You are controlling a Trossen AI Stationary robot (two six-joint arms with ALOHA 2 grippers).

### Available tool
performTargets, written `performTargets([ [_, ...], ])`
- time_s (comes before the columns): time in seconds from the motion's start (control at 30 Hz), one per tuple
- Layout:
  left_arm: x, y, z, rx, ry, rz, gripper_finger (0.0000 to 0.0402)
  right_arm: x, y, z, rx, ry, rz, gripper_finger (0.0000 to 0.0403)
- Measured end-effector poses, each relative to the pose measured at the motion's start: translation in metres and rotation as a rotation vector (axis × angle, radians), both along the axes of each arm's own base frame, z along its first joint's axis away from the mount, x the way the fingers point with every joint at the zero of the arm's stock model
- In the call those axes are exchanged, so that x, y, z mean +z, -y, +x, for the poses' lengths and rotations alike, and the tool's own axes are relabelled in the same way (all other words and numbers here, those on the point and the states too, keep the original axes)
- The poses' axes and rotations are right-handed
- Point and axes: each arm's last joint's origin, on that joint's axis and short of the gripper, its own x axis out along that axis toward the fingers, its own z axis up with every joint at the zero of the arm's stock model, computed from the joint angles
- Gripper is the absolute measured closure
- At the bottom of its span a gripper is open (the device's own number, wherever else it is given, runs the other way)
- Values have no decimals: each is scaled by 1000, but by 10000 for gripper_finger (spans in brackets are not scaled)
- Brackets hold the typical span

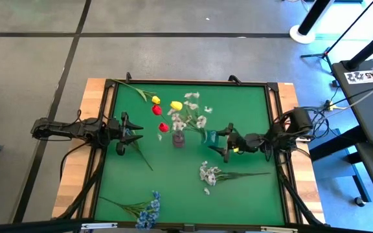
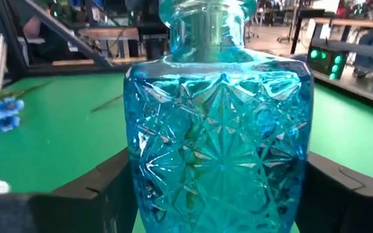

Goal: Sort flowers into vase by color
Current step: Move the blue vase to the center of the table

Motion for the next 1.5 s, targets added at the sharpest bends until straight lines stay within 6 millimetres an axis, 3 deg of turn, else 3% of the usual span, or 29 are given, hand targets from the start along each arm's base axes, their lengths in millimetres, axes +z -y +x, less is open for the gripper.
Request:
performTargets([
  [0.3, 0, 0, 0, -1, 0, 0, 234, 7, -1, -3, 32, 33, 21, 101],
  [0.57, 0, 0, 0, -1, 0, 0, 234, 37, 2, -26, 91, 183, 74, 101],
  [0.83, 1, 0, 0, -1, 6, -1, 234, 61, 0, -29, 174, 295, 118, 105],
  [0.97, 15, 1, -1, -43, 155, -55, 234, 63, 0, -30, 188, 292, 131, 102],
  [1.1, 45, 2, -11, -139, 489, -145, 234, 66, 0, -31, 198, 296, 122, 103],
  [1.17, 54, 4, -16, -232, 582, -106, 234, 65, 0, -31, 197, 284, 112, 103],
  [1.3, 53, 11, -13, -402, 576, 64, 234, 64, 0, -31, 195, 273, 105, 103],
  [1.5, 74, 14, 7, -378, 611, 119, 234, 67, 0, -29, 187, 284, 100, 103],
])
